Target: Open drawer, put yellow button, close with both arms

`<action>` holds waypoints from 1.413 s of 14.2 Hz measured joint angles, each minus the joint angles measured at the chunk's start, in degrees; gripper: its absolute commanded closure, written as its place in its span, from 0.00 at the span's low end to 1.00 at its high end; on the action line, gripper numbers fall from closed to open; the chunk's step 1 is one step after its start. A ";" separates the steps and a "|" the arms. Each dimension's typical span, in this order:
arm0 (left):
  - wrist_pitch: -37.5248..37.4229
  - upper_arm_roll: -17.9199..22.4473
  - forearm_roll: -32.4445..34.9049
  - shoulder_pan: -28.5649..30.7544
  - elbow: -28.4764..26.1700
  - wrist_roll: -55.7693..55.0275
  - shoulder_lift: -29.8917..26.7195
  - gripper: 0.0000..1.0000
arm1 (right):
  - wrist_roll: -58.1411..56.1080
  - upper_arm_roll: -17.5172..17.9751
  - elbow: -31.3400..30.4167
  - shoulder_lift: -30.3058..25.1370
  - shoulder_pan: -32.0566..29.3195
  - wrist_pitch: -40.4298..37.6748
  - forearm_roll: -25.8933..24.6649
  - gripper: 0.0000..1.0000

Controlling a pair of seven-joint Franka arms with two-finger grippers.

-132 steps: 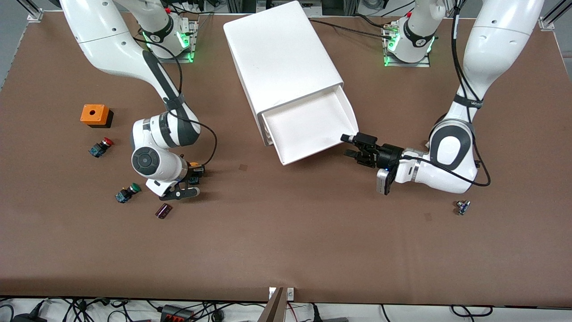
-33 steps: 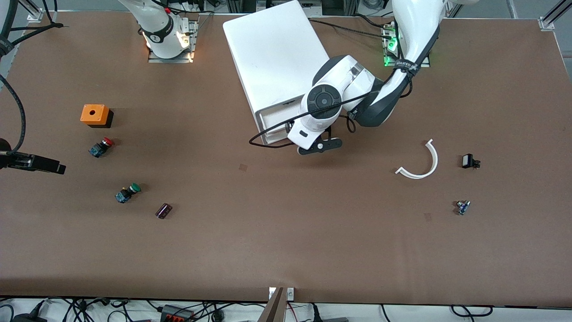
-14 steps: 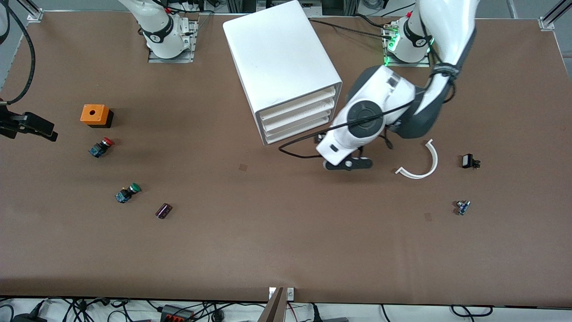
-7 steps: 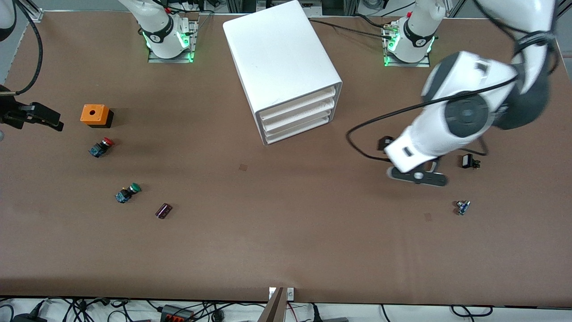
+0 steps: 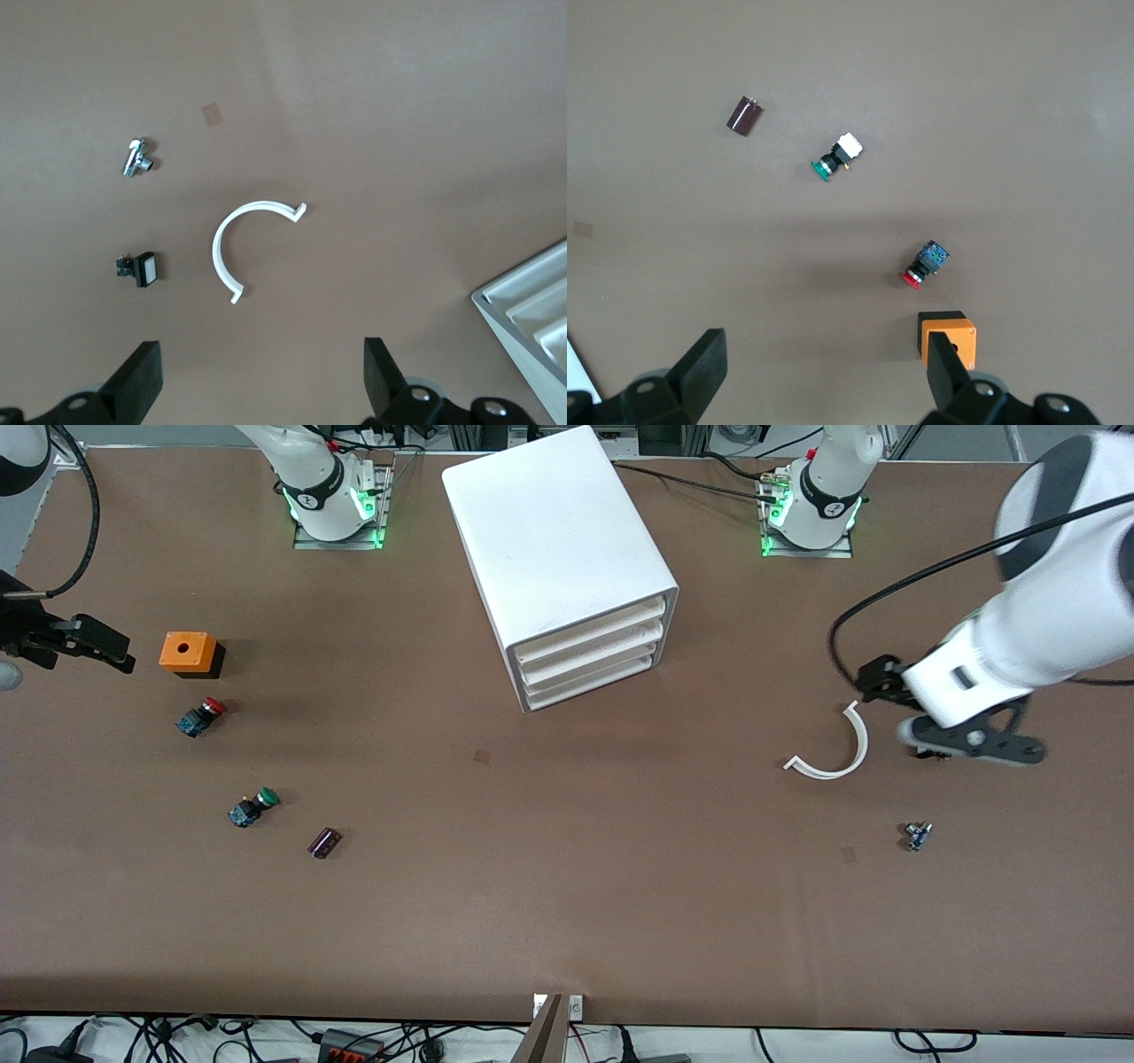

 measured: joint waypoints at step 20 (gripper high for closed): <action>10.09 9.58 -3.17 -1.91 -18.53 5.42 -14.75 0.00 | 0.38 0.04 -2.07 -1.97 0.03 -0.40 0.01 0.00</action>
